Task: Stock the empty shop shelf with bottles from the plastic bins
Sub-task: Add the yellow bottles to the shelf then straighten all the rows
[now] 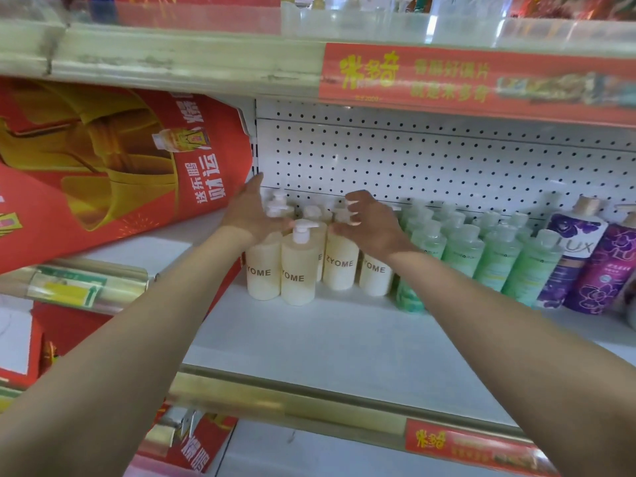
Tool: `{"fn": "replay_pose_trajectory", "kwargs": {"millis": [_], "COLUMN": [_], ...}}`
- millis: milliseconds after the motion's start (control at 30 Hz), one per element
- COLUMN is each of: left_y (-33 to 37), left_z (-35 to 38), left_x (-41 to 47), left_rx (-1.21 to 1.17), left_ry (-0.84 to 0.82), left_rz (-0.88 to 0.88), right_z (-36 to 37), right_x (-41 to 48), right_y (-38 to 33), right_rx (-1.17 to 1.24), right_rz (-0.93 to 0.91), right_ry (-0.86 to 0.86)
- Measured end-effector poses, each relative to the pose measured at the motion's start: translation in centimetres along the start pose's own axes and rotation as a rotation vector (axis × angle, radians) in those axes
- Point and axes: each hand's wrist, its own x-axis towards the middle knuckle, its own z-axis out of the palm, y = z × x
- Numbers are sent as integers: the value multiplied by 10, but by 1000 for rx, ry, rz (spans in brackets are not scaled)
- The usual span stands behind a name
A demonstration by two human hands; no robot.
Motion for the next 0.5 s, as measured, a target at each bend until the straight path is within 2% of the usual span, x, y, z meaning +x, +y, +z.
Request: {"fn": "replay_pose_trajectory", "kwargs": {"millis": [100, 233, 333, 500], "left_y": [35, 67, 74, 81], "left_z": [13, 50, 76, 99], "left_x": [0, 2, 7, 21], "left_rx": [-6, 175, 362, 688], "left_ry": [-10, -180, -245, -225], "left_rz": [173, 369, 465, 520], "right_z": [-34, -52, -50, -48], "right_x": [10, 15, 18, 24], "right_y": [18, 31, 35, 36], "right_rx": [-234, -680, -807, -911], "right_rz": [27, 56, 74, 7], "right_ry": [63, -70, -159, -180]}}
